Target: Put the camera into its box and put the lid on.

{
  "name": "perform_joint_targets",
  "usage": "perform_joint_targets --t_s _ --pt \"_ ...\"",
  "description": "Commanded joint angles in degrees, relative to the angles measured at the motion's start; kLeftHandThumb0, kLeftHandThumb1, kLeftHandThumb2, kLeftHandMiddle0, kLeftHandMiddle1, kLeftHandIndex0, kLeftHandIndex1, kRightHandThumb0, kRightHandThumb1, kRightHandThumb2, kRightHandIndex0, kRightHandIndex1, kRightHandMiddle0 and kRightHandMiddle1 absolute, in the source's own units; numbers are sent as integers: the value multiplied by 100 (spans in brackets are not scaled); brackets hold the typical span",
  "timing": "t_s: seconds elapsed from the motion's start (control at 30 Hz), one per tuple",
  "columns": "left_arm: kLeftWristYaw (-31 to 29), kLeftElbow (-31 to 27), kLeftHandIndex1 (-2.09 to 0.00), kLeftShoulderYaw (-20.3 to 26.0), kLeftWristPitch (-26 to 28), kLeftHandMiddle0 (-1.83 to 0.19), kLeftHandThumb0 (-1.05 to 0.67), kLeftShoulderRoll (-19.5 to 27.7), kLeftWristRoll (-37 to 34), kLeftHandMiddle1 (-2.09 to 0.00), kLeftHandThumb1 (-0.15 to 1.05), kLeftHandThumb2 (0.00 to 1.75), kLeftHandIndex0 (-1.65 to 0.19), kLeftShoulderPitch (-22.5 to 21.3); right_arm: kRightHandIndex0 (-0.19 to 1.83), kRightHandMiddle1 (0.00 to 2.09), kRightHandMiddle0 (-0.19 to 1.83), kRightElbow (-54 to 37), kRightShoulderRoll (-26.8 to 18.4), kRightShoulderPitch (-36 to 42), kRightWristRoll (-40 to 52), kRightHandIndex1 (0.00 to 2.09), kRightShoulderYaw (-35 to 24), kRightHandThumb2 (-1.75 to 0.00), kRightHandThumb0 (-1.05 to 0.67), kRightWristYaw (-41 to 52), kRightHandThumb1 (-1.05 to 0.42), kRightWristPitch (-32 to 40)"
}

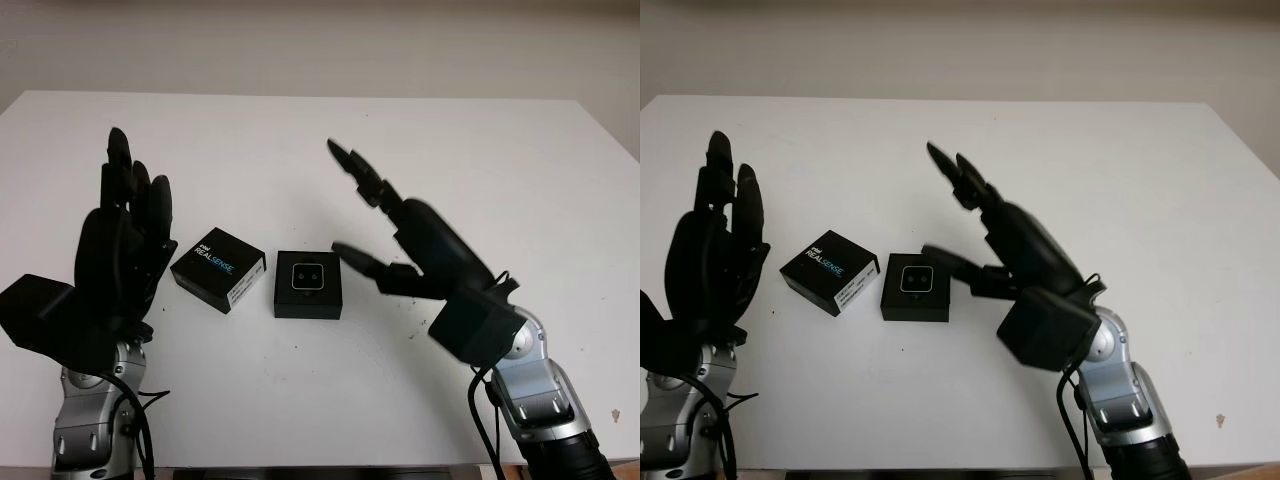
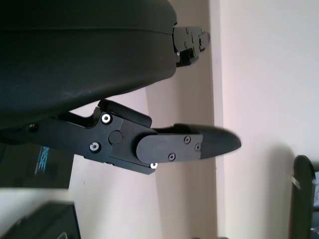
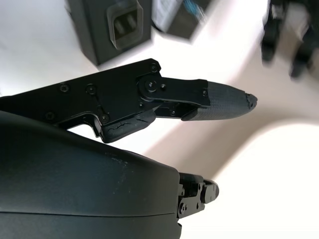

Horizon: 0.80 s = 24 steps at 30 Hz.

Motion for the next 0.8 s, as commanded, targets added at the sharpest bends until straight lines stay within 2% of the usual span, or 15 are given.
perform_joint_targets --t_s 0.0,0.03,0.07,0.1,0.17,0.2,0.27,0.3,0.33,0.4,0.47,0.5,0.6,0.7,0.77 --pt "175 -58 -16 -122 -86 -32 -52 210 552 -19 105 23 -11 -85 10 19 14 34 89 -257 132 16 -172 -49 -70 -116 -105 104" --pt "218 -54 -17 -188 -95 -37 -52 327 867 -19 105 20 -14 -50 13 30 13 73 126 -350 164 17 -228 -48 -69 -185 -105 164" --pt "224 -58 -17 -235 -75 -39 -52 414 1080 -18 105 19 -15 -17 18 60 2 89 228 -435 307 21 -316 -47 -68 -246 -105 306" --pt "193 -68 -17 -277 -32 -39 -52 507 1261 -16 105 16 -16 21 26 99 -8 103 333 -511 414 30 -399 -43 -65 -346 -105 462" --pt "105 -75 -16 -342 41 -37 -54 672 1540 -13 103 12 -17 75 28 138 -13 141 447 -626 584 44 -523 -43 -59 -460 -105 725" --pt "43 -51 -14 -381 36 -33 -58 777 1684 -10 103 10 -16 102 25 153 -10 208 449 -698 628 60 -577 -42 -55 -496 -105 805" --pt "-71 1 -11 -481 32 -29 -61 1003 2005 -7 103 8 -13 145 12 163 -7 359 426 -832 543 93 -634 -42 -51 -660 -105 945" --pt "-115 40 -10 -531 0 -25 -64 1109 2159 -5 103 7 -12 161 11 162 -4 404 402 -889 382 107 -621 -38 -52 -797 -105 1071" --pt "-164 69 -9 -577 -3 -23 -66 1197 2284 -4 104 7 -11 170 11 156 -2 437 361 -940 222 113 -595 -35 -54 -898 -105 1193" --pt "-292 138 -7 -668 2 -17 -71 1353 2473 -2 103 6 -9 160 10 135 2 569 270 -1023 -121 121 -510 -31 -63 -1095 -105 1226" --pt "-412 174 -6 -778 82 -12 -74 1455 2649 -1 103 6 -7 142 4 123 4 669 278 -1088 -208 126 -505 -30 -65 -1151 -105 1265" --pt "-467 189 -5 -839 138 -9 -75 1486 2731 -1 102 5 -5 129 -4 118 1 706 296 -1115 -178 122 -526 -30 -65 -1136 -105 1298" --pt "-671 179 -4 -996 366 -2 -78 1538 2906 -1 101 5 -2 96 -11 105 -8 784 300 -1170 -86 99 -560 -32 -66 -1065 -105 1367" --pt "-953 142 -2 -1176 665 3 -82 1594 3043 -1 101 5 3 82 -6 85 -9 844 256 -1209 -44 74 -578 -35 -68 -1008 -105 1429" --pt "-1091 115 -2 -1267 816 4 -82 1609 3109 -2 101 5 5 76 -4 78 -9 909 248 -1231 1 66 -608 -36 -67 -996 -105 1403"
